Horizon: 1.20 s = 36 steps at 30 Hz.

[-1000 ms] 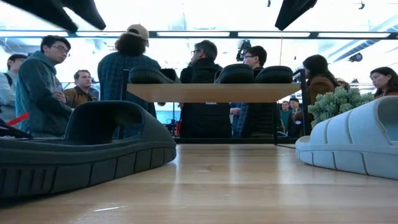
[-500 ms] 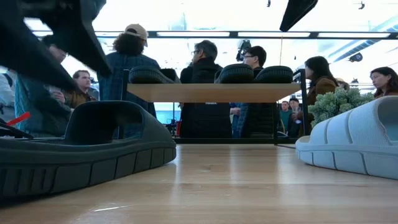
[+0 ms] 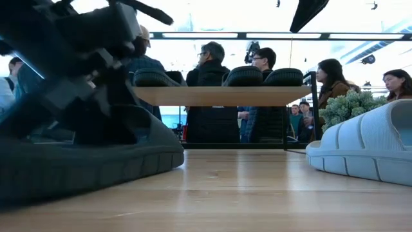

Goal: Pick and place slides into the shelf
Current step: Put the black slide on the shelf

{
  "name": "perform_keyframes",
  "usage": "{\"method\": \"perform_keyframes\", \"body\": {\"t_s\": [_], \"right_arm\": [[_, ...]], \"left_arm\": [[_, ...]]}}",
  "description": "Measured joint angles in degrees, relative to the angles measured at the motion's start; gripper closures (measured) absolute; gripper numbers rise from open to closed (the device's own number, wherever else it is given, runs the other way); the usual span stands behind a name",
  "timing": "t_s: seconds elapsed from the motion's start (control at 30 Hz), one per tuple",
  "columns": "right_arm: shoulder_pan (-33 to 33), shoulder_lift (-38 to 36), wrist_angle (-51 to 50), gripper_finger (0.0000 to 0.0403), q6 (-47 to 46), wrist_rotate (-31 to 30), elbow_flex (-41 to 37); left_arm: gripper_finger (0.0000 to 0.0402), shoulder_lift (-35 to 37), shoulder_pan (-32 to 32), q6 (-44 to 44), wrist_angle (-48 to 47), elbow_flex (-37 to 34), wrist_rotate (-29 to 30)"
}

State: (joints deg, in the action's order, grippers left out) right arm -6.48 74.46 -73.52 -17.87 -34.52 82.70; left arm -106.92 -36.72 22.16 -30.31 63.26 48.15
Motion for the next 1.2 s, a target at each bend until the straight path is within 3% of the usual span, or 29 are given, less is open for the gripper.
{"method": "perform_keyframes", "body": {"t_s": [0.23,0.33,0.4,0.6,0.73,0.83,0.9,1.0,1.2], "right_arm": [[0.1,0.0,-1.3,0.0170,1.4,0.0,0.0],[0.3,-0.1,-1.6,0.0170,1.2,0.0,0.0],[0.2,-0.4,-1.3,0.0171,1.2,0.0,0.0],[0.2,-2.2,-1.1,0.0179,-0.1,-0.3,0.2],[0.2,-3.4,-1.2,0.0179,-1.5,-2.7,0.2],[0.2,-4.0,-1.1,0.0179,-1.8,-3.8,0.2],[0.2,-4.2,-1.1,0.0179,-1.9,-4.6,0.2],[0.2,-4.3,-1.1,0.0179,-2.4,-4.6,0.2],[0.2,-4.2,-1.1,0.0179,-4.4,-4.7,0.2]], "left_arm": [[0.0302,-0.1,1.6,-4.4,0.3,0.5,0.8],[0.0369,2.6,1.5,-6.5,-0.1,0.5,-0.9],[0.0391,6.1,1.5,-6.4,-0.2,0.5,-1.9],[0.0399,21.5,5.8,-8.7,1.5,0.8,-1.2],[0.0400,28.1,12.4,-25.7,9.2,1.2,5.4],[0.0400,29.3,19.1,-40.6,13.1,1.9,8.9],[0.0401,29.3,24.0,-46.1,15.9,2.4,8.9],[0.0401,28.6,31.2,-50.3,19.1,3.0,8.7],[0.0401,24.1,41.4,-51.8,20.8,5.0,1.2]]}}
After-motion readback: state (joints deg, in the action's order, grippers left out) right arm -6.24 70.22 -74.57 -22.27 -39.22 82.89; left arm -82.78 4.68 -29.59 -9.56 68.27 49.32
